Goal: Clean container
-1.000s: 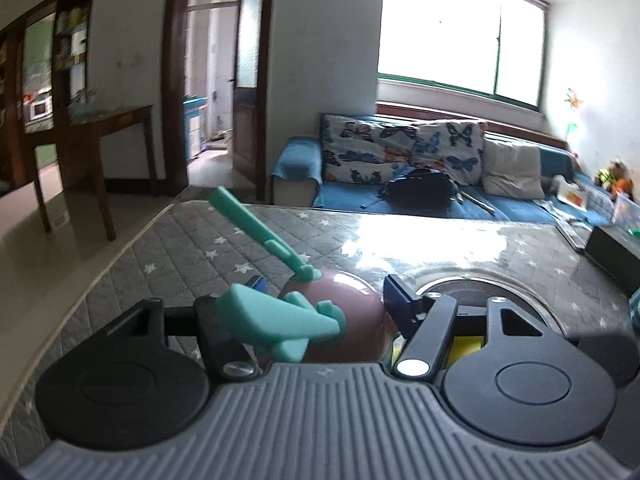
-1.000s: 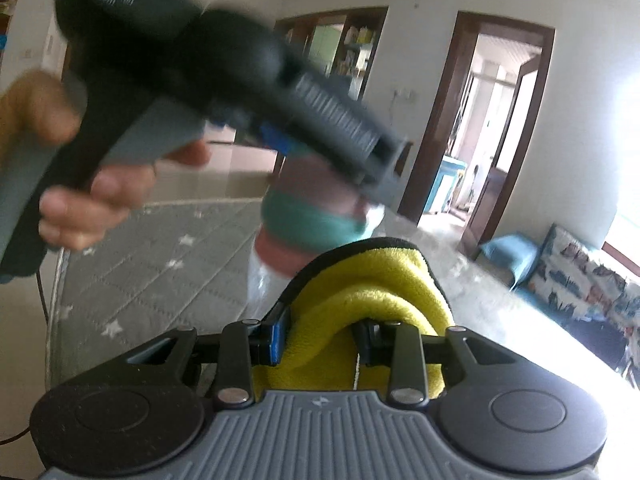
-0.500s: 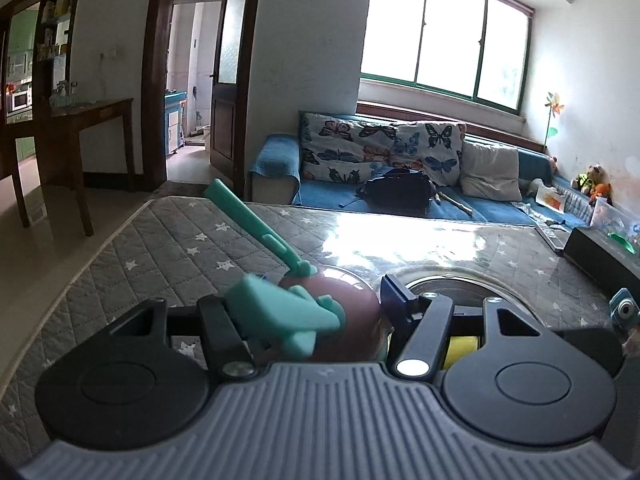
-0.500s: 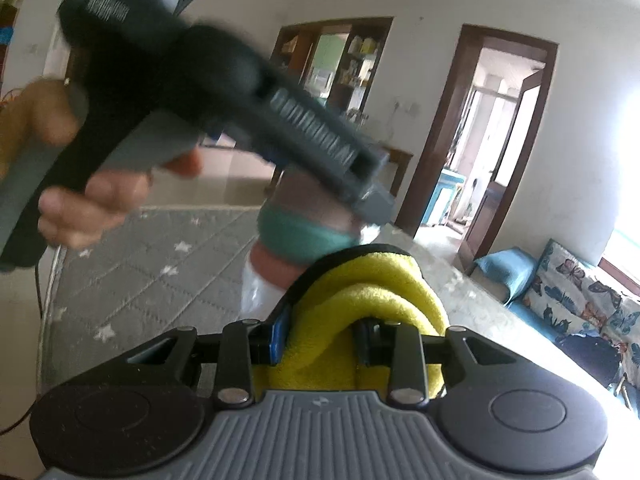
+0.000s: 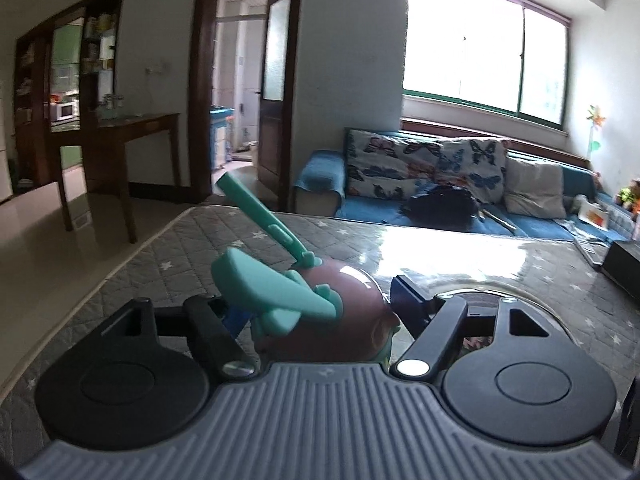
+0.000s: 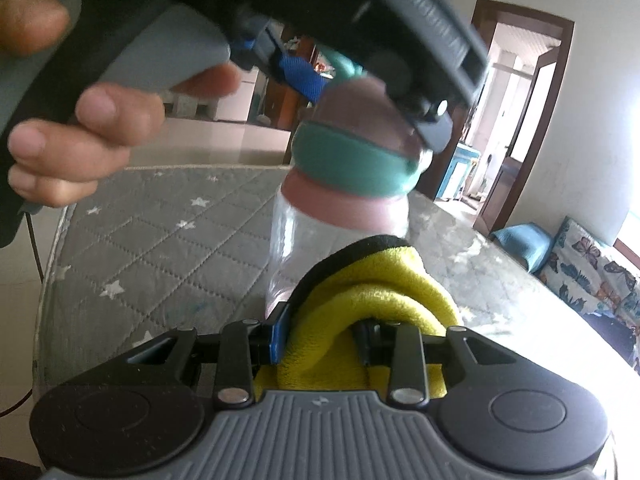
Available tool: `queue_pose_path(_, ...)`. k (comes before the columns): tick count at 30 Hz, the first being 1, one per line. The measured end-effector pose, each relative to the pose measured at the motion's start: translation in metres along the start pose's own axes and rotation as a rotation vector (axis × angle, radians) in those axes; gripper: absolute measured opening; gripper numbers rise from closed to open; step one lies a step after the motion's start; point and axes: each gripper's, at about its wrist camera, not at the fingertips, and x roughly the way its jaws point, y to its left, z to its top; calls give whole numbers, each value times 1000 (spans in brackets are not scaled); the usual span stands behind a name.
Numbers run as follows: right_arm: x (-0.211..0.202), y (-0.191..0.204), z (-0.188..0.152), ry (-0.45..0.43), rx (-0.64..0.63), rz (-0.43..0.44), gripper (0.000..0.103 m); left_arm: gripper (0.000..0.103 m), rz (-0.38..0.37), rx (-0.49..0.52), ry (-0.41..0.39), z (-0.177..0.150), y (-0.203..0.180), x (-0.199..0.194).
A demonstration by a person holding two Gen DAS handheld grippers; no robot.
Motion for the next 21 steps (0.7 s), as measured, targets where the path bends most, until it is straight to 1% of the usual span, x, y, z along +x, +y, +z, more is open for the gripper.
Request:
queue_pose_path(2,4,2,-4,12,-4,9,34,84,37,-2,-5,-4,-6,-2)
queue_pose_path(3,6,4,-7,17,-6,14,34,85,59,4,-10,-5,-9,-2)
queue_pose_path(6,11,9,-14,31,-5,30,34,86,113,43,-32,-12,-21,-3)
queue_pose_path(10,13,11,-17,33,1,40,34,86,135,56,-46,-14,-25,1)
queue_pose_path(12,10,8,-18,28,7,40,33,84,124,44,-48,-12,-23,2)
queue_pose_path(13,9,6,-17,24,9,39,33,80,119,43,-50,-12,-21,2)
queue_pose_path(14,8,5,-16,20,11,38,33,78,109,44,-51,-12,-20,2)
queue_pose_path(16,3,0,-13,9,16,34,34,78,85,53,-54,-12,-16,1)
queue_pose_path(20,-5,-11,-6,-14,25,25,33,70,26,119,-69,-12,-12,-2)
queue_pose_path(21,-7,-14,-4,-19,27,22,33,69,8,136,-69,-12,-11,-3)
